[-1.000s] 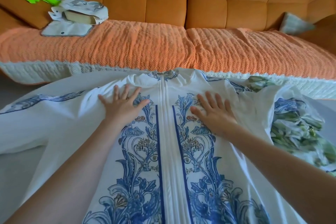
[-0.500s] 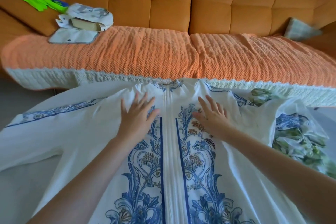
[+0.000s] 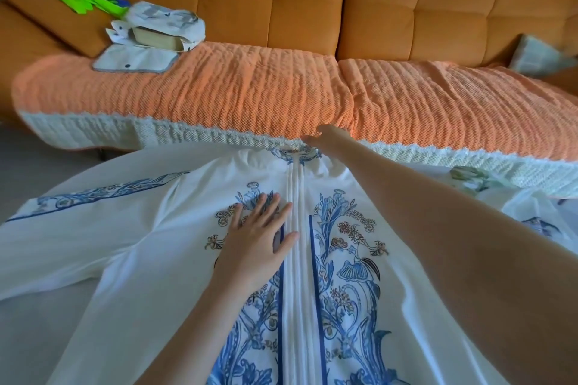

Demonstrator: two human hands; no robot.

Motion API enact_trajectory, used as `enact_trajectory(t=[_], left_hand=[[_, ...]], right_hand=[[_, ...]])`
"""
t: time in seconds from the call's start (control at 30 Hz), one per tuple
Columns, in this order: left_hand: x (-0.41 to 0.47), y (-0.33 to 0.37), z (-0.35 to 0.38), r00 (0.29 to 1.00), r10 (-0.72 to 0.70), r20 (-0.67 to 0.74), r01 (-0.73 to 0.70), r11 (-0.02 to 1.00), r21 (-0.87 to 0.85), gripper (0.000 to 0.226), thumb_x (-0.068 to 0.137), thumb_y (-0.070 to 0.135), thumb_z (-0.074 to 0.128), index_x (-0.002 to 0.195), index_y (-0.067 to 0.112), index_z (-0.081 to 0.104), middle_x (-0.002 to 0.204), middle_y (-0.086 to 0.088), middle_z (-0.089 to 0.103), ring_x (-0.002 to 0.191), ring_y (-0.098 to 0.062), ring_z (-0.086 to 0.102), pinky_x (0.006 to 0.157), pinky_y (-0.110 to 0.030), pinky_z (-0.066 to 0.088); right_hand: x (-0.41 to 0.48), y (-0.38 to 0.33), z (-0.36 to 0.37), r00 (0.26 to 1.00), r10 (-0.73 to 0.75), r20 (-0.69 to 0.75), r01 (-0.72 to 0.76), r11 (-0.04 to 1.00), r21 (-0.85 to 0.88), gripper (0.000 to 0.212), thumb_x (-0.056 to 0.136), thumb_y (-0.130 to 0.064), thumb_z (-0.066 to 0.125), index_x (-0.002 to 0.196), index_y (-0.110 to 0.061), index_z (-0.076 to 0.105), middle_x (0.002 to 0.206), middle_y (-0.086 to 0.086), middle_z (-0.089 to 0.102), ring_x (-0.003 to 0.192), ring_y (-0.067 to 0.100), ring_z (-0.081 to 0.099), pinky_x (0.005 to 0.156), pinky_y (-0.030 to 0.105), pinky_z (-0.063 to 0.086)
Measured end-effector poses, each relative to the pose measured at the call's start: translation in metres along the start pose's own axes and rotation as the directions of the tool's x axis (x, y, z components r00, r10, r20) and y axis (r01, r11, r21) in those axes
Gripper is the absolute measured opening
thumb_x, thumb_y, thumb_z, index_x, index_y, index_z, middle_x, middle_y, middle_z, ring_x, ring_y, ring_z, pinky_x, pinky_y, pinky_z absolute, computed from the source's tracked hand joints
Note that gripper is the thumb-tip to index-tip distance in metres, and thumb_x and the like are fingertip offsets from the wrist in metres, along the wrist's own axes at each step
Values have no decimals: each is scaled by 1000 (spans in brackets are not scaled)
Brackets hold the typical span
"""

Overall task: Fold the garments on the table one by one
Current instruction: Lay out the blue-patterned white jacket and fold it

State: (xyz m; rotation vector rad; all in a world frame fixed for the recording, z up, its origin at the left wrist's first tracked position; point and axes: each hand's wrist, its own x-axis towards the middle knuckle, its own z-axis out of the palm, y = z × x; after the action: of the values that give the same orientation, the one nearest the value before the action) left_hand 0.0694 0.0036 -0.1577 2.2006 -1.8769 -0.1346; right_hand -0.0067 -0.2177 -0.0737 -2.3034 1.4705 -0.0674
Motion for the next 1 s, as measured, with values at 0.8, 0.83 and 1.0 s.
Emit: enact_trajectory(t=[0.8, 0.83, 1.0], left_hand=[[-1, 2, -1, 1000, -7, -13, 6, 999, -47, 67, 92, 63, 13, 150, 32, 1, 155, 11, -5, 144, -6, -2, 119, -41, -3], [-2, 3, -2, 998, 6, -67, -10, 998, -58, 63, 94, 58, 23, 149, 27, 20, 155, 7, 16, 143, -10, 17, 119, -42, 3], [-2, 2, -5, 989, 96, -109, -93, 995, 36, 36, 81, 29, 48, 112, 22, 64, 111, 1, 68, 115, -24, 56, 113, -53, 22]], right_hand=[[-103, 10, 14, 588, -607, -534, 578, 778, -247, 17, 76, -8, 68, 68, -14, 54, 97, 1, 54, 100, 21, 37, 91, 36, 33], [-121, 17, 24, 653, -672, -349, 617, 740, -268, 16, 76, -16, 69, 68, -18, 55, 100, -4, 52, 105, 21, 38, 96, 39, 31], [-163, 47, 22, 830, -543, 123, 549, 836, -16, 32, 77, -56, 57, 93, -31, 67, 110, -20, 58, 106, 0, 45, 108, 33, 24]])
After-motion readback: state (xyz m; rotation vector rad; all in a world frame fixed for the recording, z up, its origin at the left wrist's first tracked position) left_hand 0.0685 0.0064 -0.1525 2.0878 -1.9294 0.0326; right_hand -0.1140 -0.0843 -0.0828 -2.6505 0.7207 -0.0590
